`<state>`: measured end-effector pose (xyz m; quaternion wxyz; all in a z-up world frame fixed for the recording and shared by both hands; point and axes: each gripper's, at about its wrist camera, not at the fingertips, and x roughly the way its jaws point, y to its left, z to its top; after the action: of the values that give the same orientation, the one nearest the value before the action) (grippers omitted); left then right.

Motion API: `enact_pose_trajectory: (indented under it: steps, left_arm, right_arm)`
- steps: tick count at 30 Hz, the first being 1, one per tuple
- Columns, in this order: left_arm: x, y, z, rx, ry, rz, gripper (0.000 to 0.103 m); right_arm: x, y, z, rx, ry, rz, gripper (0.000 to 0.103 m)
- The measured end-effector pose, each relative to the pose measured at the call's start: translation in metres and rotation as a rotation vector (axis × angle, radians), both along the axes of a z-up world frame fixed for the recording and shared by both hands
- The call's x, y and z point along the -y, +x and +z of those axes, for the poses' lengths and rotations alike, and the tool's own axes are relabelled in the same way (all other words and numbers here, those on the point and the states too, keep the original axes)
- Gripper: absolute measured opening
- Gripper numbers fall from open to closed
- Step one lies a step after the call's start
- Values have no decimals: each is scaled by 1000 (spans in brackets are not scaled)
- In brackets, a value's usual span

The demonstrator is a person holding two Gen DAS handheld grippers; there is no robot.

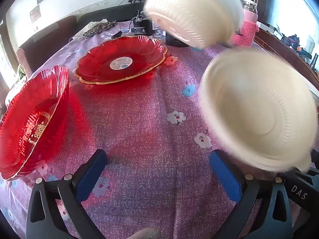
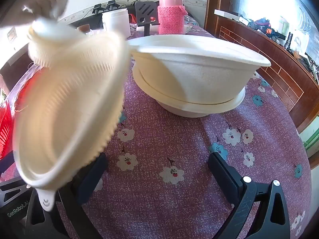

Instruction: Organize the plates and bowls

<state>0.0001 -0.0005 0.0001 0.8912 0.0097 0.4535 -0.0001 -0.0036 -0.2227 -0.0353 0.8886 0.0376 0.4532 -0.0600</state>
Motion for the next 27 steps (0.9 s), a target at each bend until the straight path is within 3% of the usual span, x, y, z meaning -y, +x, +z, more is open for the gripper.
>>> enact_pose_trajectory:
  steps: [27]
  left_arm:
    - [0,-1,0,1,-11,0,103]
  right_arm:
    - [0,0,0,-2,-2,0,102]
